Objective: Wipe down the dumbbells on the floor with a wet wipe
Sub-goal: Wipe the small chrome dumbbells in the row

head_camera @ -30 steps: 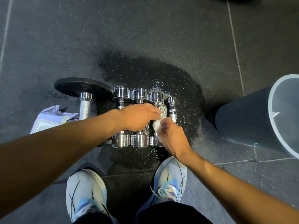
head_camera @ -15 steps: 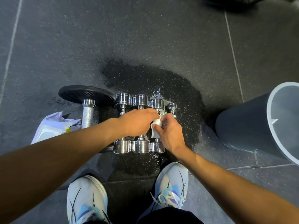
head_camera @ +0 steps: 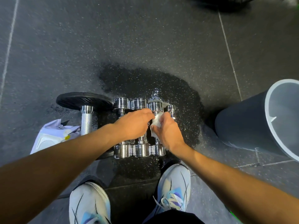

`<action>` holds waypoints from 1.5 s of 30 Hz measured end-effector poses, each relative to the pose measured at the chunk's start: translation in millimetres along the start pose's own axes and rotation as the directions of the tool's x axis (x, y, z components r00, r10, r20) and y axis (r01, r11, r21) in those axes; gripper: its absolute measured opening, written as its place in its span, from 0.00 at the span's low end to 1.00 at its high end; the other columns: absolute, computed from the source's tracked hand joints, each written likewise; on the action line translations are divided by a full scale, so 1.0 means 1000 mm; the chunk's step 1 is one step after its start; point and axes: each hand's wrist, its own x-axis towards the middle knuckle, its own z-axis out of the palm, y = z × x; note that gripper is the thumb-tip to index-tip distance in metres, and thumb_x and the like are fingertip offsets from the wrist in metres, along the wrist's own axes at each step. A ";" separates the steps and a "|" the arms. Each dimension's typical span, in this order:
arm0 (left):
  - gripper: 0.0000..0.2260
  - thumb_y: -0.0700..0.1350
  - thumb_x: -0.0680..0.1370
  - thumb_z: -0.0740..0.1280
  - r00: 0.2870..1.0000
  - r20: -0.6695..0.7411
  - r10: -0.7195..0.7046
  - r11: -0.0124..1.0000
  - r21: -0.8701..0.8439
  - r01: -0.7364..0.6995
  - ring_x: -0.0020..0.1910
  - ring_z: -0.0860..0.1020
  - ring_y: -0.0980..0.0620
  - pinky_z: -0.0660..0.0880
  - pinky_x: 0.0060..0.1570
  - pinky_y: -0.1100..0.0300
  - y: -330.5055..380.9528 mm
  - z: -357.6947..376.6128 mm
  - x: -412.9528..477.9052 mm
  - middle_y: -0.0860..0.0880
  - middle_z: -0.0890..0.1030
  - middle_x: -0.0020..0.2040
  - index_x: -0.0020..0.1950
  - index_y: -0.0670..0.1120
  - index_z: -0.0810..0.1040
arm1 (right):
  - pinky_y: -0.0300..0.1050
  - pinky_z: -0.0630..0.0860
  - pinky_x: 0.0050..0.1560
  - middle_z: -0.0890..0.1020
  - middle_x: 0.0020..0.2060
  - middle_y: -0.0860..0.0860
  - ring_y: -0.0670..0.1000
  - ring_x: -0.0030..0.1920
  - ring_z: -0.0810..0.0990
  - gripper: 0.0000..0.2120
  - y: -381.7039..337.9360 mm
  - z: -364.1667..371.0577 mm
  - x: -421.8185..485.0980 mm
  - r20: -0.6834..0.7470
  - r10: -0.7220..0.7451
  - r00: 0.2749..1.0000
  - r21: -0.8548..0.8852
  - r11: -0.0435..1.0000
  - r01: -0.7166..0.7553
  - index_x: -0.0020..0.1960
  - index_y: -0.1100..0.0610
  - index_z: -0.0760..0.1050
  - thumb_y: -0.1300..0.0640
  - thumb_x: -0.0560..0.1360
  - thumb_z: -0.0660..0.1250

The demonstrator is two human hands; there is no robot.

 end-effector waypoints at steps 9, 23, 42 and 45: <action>0.22 0.36 0.80 0.61 0.999 0.039 0.016 1.000 0.016 -0.016 0.59 0.78 0.49 0.78 0.57 0.47 0.001 0.006 -0.001 0.53 0.71 0.69 0.74 0.47 0.71 | 0.46 0.74 0.48 0.73 0.58 0.59 0.52 0.47 0.70 0.15 0.005 0.008 -0.025 0.057 -0.035 0.998 -0.145 0.989 0.043 0.64 0.61 0.66 0.56 0.82 0.65; 0.18 0.34 0.78 0.61 0.994 -0.094 0.062 0.998 0.012 -0.061 0.59 0.73 0.52 0.76 0.60 0.50 0.001 0.001 0.000 0.51 0.75 0.59 0.66 0.44 0.75 | 0.39 0.75 0.51 0.77 0.53 0.54 0.50 0.50 0.76 0.05 0.009 0.003 0.007 -0.263 -0.455 0.850 -0.158 0.890 0.428 0.57 0.62 0.76 0.66 0.81 0.67; 0.13 0.40 0.79 0.62 0.971 -0.235 -0.047 0.995 0.072 0.065 0.57 0.74 0.50 0.73 0.62 0.52 -0.003 -0.008 -0.007 0.50 0.77 0.55 0.62 0.46 0.79 | 0.78 0.42 0.73 0.47 0.79 0.71 0.80 0.76 0.39 0.27 -0.002 0.002 -0.006 0.375 -0.246 0.894 -0.920 0.022 0.392 0.78 0.59 0.65 0.49 0.82 0.60; 0.10 0.41 0.80 0.62 0.956 -0.283 -0.083 0.994 0.041 0.098 0.57 0.74 0.50 0.75 0.57 0.52 -0.003 -0.014 -0.006 0.51 0.77 0.54 0.58 0.47 0.79 | 0.67 0.60 0.76 0.58 0.80 0.62 0.70 0.78 0.58 0.25 0.003 0.000 -0.010 0.274 -0.387 0.881 -0.686 0.563 0.461 0.79 0.55 0.66 0.61 0.81 0.61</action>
